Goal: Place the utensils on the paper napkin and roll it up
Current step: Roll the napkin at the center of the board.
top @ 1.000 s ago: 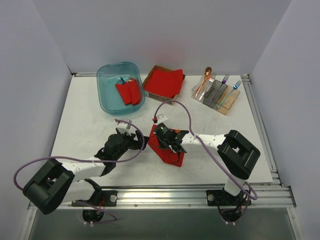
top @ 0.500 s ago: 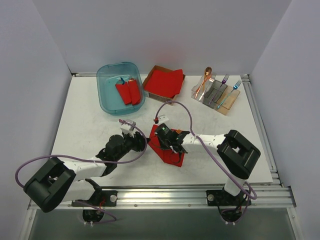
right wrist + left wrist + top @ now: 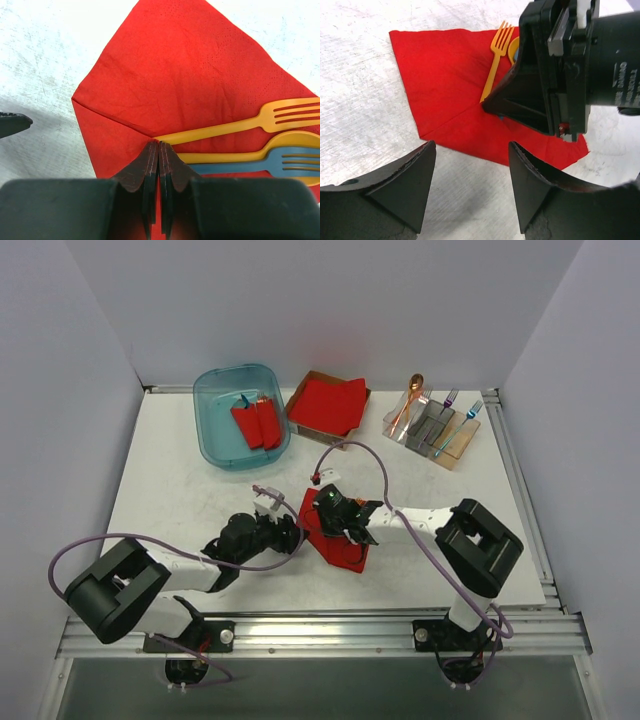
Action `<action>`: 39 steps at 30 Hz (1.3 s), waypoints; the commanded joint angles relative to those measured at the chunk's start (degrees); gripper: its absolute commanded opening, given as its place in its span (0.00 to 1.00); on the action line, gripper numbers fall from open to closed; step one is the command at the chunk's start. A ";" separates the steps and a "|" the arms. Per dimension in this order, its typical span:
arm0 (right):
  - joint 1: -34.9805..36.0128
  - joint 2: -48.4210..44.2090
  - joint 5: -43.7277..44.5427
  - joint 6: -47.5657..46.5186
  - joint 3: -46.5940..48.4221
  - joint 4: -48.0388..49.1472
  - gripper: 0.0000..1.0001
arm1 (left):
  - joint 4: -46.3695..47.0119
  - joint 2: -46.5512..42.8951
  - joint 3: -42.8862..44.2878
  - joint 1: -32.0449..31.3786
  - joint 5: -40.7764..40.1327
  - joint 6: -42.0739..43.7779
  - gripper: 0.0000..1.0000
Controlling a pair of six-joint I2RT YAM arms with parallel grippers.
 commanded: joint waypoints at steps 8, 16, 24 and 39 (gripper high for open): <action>-1.69 -3.31 -2.97 -0.50 -1.08 0.63 0.04 | 3.85 1.17 0.00 -0.82 1.53 11.46 0.65; -2.48 -3.14 -4.64 -1.21 -0.29 0.02 0.04 | 11.24 4.94 -0.71 -2.05 3.55 18.75 0.69; -3.19 -2.70 -6.75 -1.91 0.33 -0.86 0.04 | 13.45 8.82 0.26 -3.10 5.66 22.62 0.69; -3.89 -2.78 -8.25 -2.35 0.94 -1.30 0.04 | 12.83 13.04 3.60 -4.69 5.57 26.32 0.69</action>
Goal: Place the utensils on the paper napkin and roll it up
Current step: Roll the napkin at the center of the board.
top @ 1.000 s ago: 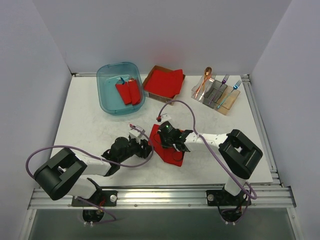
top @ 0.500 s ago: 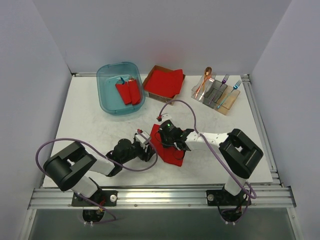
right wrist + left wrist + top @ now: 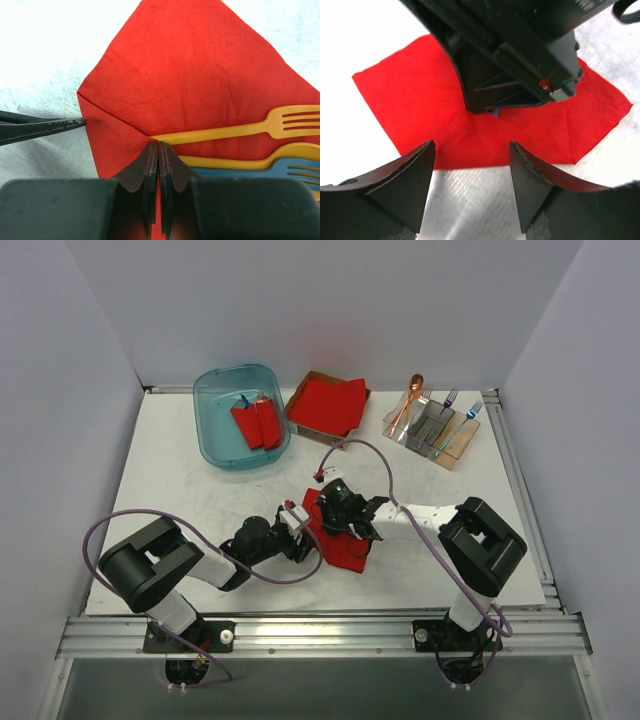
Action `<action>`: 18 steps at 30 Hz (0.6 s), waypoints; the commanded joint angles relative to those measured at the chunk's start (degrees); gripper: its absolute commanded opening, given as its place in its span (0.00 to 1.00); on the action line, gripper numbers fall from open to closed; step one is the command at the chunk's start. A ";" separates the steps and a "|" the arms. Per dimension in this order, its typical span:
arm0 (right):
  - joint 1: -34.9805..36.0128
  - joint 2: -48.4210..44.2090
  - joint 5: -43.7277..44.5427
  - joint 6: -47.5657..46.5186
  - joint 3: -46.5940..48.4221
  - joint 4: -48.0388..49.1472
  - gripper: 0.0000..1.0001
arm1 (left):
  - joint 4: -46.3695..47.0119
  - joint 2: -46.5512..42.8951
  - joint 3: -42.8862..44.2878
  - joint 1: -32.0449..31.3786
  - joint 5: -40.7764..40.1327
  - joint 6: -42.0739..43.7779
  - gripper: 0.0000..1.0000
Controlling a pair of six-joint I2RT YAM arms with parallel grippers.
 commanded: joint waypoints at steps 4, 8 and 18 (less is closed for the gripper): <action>-0.81 -2.44 -0.38 -0.78 1.66 -1.94 0.04 | 0.67 1.17 2.51 -0.34 2.34 1.95 0.69; -1.08 -2.79 -0.29 -0.95 1.66 -2.29 0.04 | 1.55 1.61 1.99 -0.34 3.04 1.24 0.68; -1.78 -2.70 -0.38 -1.04 1.57 -1.85 0.04 | 0.23 4.34 3.74 -0.43 4.36 0.63 0.67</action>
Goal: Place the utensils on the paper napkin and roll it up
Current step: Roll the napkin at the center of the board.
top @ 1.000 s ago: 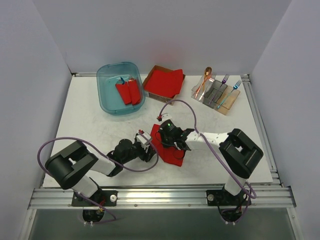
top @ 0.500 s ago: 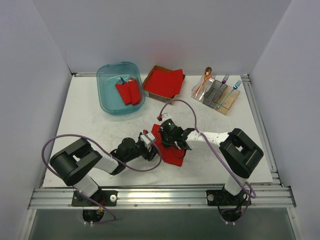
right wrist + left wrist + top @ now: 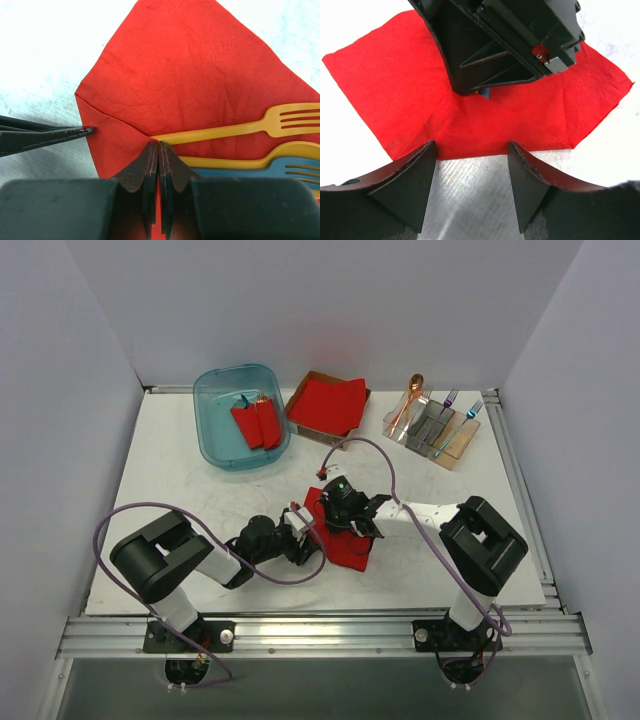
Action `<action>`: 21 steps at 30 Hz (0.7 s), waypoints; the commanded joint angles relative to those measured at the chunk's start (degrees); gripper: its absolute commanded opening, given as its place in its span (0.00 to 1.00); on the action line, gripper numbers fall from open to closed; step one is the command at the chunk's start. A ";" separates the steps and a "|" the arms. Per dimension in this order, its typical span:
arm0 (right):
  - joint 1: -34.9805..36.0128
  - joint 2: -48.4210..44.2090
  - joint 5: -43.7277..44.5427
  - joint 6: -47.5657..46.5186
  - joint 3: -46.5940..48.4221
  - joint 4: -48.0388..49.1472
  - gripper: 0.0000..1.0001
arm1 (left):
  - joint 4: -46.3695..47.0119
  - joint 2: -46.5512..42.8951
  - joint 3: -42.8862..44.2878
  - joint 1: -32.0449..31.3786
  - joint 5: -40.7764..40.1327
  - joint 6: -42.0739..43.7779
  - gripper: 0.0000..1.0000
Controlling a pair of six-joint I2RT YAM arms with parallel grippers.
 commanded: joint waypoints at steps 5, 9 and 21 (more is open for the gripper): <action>-0.51 -2.46 -1.92 -0.65 1.40 -0.62 0.04 | -2.05 0.86 3.40 -0.93 0.75 1.05 0.67; -0.60 -2.72 -1.83 -0.30 1.31 -0.71 0.07 | -4.25 0.78 4.28 -1.81 -0.56 2.01 0.67; -2.36 -8.25 -0.69 1.02 1.93 -3.08 0.22 | -8.82 0.51 5.60 -2.51 -2.68 1.93 0.67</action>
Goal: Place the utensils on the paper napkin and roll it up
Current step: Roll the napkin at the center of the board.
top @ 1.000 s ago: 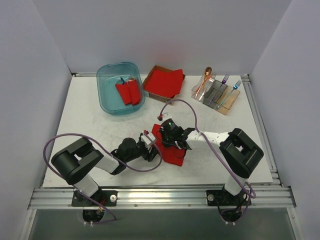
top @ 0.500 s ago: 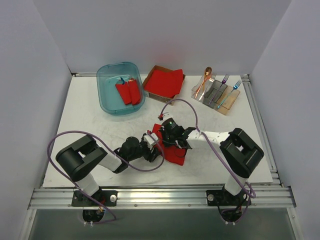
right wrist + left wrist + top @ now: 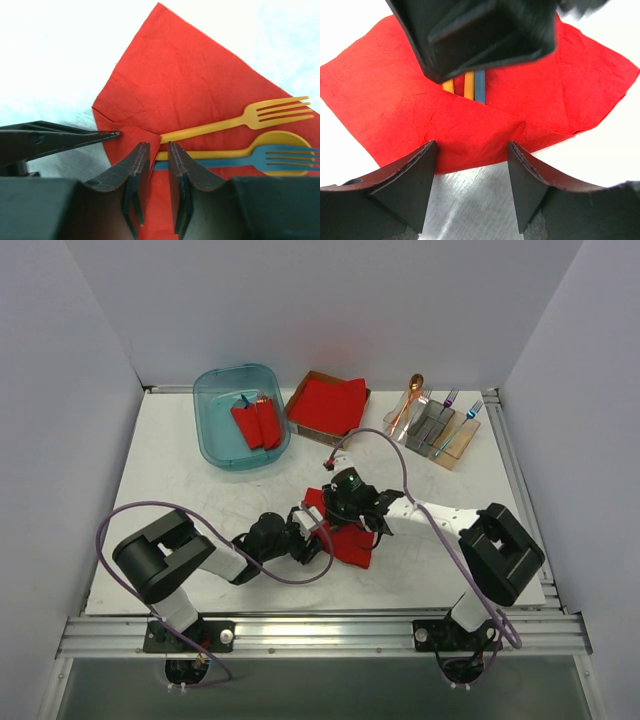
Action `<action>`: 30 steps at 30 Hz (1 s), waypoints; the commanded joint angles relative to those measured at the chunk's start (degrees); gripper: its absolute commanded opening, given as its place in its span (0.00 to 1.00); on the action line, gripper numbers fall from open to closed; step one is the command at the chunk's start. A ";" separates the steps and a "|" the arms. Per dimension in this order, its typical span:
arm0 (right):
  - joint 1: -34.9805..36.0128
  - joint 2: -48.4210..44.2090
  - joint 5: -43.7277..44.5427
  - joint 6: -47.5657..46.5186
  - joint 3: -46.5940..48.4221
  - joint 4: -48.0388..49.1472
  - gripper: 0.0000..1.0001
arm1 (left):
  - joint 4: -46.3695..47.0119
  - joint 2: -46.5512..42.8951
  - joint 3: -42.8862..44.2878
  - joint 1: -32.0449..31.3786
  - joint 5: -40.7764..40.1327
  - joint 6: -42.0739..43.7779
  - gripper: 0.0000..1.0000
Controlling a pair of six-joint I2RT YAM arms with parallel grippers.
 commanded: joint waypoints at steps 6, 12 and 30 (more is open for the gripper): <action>-1.75 -11.15 6.47 6.06 -1.07 -8.06 0.37 | -2.80 0.56 2.06 -0.46 -2.18 -0.68 0.67; -5.43 -19.68 8.78 17.40 -6.44 -16.06 0.45 | -3.67 0.21 2.41 -1.95 -5.07 -3.48 0.67; -6.41 -23.29 12.90 44.65 -14.10 -29.51 0.44 | -9.56 1.96 8.03 -10.83 -18.44 -8.24 0.67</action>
